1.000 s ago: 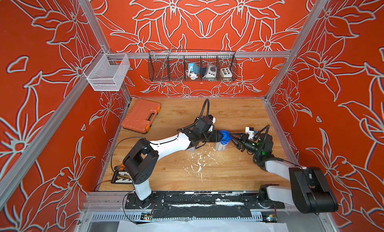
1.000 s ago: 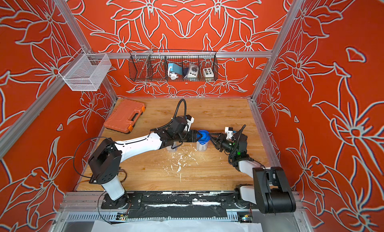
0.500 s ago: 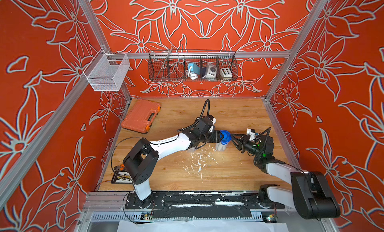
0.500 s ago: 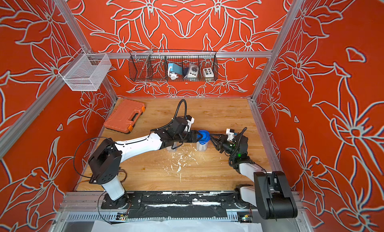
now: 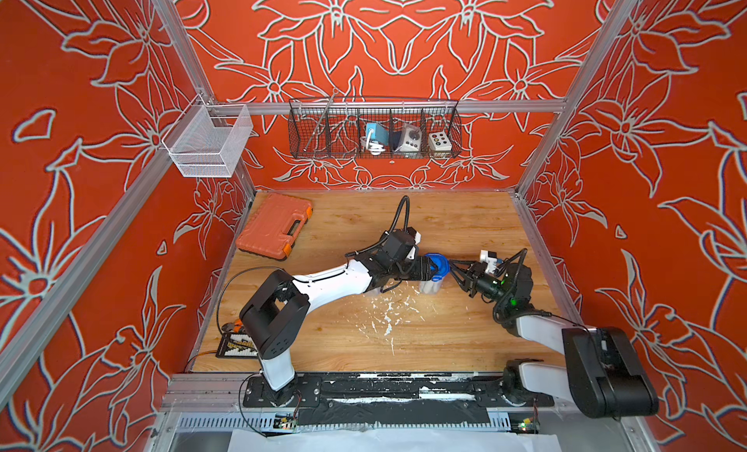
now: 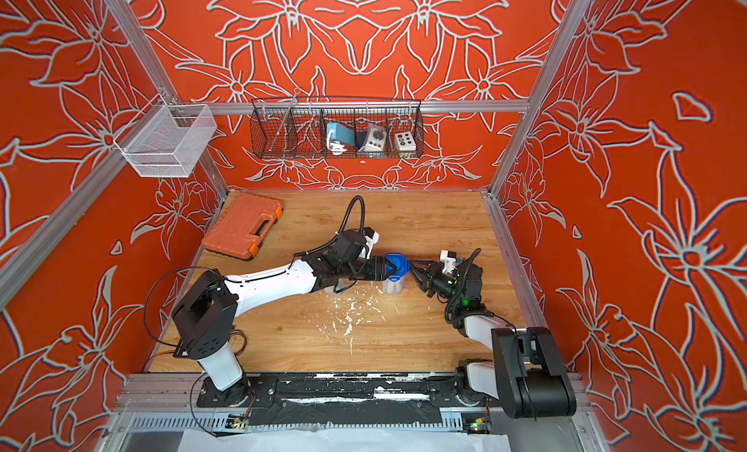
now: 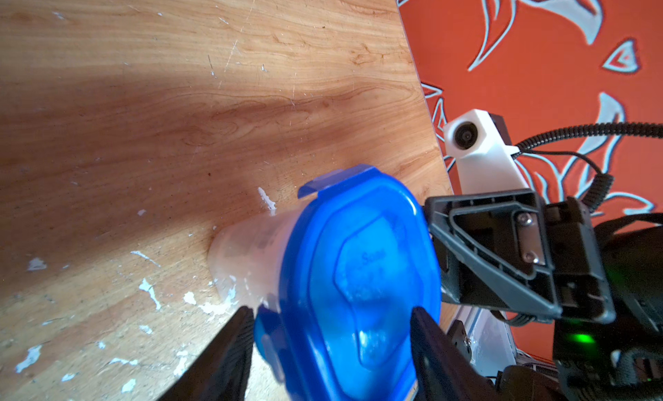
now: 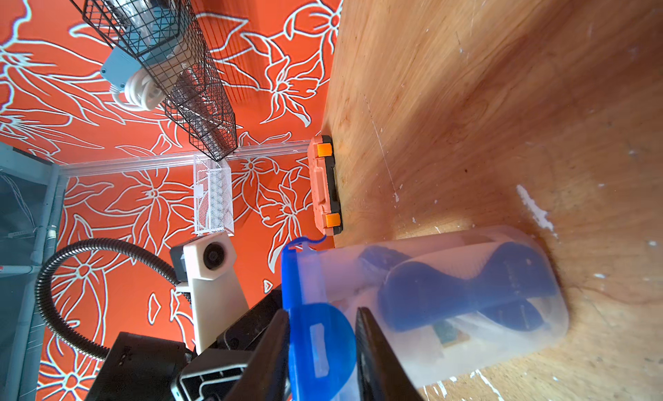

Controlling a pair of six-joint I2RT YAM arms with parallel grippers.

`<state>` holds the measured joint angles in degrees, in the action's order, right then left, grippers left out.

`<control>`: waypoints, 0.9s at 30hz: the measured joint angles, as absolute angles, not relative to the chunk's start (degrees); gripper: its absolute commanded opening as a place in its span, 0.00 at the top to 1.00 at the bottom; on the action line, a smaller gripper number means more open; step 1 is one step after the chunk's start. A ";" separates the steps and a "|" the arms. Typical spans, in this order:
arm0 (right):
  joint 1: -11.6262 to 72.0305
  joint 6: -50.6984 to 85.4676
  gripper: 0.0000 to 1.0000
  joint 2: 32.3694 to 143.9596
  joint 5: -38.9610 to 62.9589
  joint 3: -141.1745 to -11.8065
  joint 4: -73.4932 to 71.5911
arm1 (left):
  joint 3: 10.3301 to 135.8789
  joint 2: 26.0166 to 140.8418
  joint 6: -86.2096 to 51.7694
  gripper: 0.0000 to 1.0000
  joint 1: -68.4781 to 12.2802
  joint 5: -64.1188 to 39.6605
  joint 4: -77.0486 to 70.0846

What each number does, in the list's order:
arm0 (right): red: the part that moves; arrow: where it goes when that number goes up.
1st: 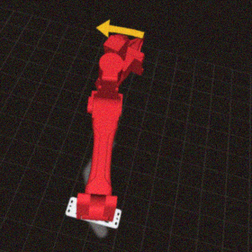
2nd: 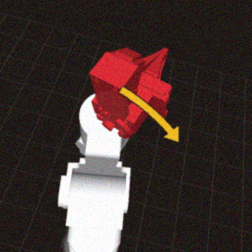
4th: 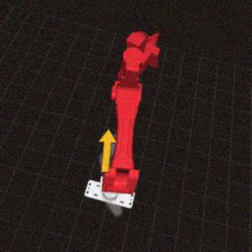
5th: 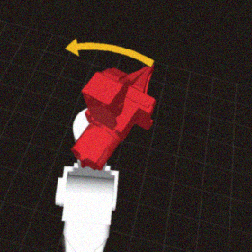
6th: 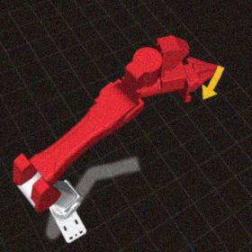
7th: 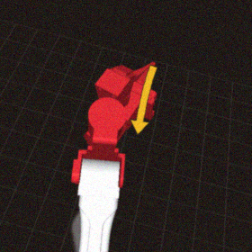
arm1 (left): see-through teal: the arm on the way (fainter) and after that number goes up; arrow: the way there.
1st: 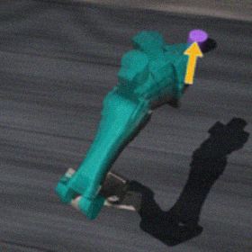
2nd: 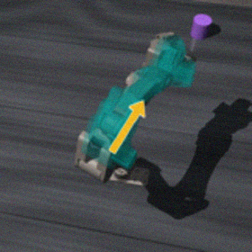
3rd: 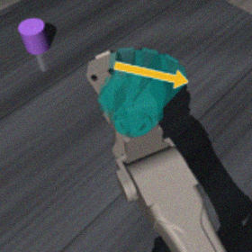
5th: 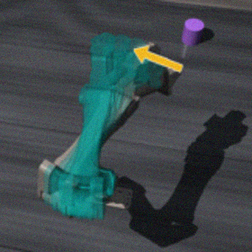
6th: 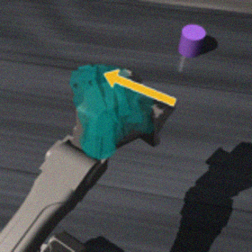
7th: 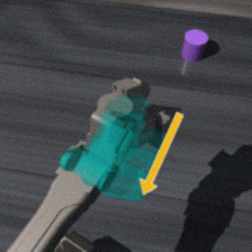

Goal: Take out toiletry kits
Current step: Unfasten the latch on the container.

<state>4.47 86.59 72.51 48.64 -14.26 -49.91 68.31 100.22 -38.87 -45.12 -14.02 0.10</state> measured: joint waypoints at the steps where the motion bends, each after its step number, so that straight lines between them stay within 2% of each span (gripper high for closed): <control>1: 4.47 86.63 0.68 72.62 48.64 -14.26 -50.09 | 68.29 100.22 -38.96 0.39 -45.12 -14.11 0.03; 4: 4.47 86.85 0.66 73.03 48.64 -14.26 -50.74 | 67.77 100.22 -39.38 0.42 -45.12 -14.39 -0.84; 9: 4.49 87.83 0.59 73.65 48.84 -13.98 -51.79 | 65.47 99.63 -40.82 0.43 -45.12 -14.50 -3.95; 19: 4.49 90.08 0.67 75.66 48.97 -13.04 -56.84 | 63.64 99.09 -42.59 0.45 -45.12 -13.98 -6.39; 24: 4.51 91.09 0.58 75.83 49.06 -12.99 -57.45 | 62.85 98.89 -43.18 0.46 -45.12 -13.80 -7.33; 27: 4.56 91.46 0.60 76.12 49.17 -12.86 -58.15 | 62.70 98.85 -43.40 0.46 -45.12 -13.78 -7.62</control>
<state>4.56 91.46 76.12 49.17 -12.86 -58.15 62.70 98.85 -43.40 -45.12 -13.78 -7.62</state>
